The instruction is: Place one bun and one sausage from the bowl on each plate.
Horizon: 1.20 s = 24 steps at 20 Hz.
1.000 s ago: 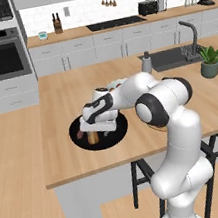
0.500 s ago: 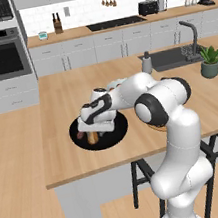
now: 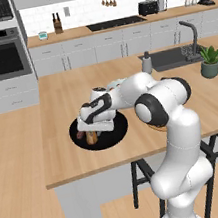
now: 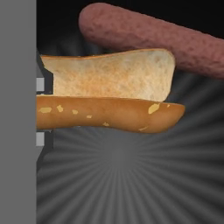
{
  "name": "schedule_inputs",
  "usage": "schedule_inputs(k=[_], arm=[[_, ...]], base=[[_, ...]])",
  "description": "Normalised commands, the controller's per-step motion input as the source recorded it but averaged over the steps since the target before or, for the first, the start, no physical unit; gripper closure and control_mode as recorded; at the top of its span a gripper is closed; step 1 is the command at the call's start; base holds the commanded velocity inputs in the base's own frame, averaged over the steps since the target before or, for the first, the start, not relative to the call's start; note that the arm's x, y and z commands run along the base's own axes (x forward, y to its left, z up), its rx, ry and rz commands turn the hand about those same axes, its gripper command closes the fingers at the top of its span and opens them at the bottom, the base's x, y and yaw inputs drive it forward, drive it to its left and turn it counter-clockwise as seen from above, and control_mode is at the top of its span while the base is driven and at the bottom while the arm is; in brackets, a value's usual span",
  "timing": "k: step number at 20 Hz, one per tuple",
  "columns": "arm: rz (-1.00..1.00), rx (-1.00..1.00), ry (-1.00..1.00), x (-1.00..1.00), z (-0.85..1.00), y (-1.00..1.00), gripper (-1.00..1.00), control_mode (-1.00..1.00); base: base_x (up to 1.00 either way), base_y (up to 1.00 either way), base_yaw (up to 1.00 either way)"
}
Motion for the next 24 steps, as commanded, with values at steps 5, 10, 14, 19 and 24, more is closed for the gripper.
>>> schedule_inputs(k=[5,10,14,19,24], arm=[[0.00,0.00,0.00,-0.07,0.26,0.00,1.00,-1.00],[0.00,0.00,-0.03,-0.44,0.43,-0.40,1.00,-1.00],[0.00,0.00,-0.06,-0.76,0.34,-0.86,1.00,-1.00],[0.00,0.00,0.00,-0.45,0.67,-0.73,1.00,-1.00],[0.00,-0.01,0.02,-0.54,0.73,-0.58,1.00,-1.00]], base=[[0.00,0.00,0.00],[0.00,0.00,0.00],[0.00,0.00,0.00],[0.00,0.00,0.00],[0.00,0.00,0.00]])
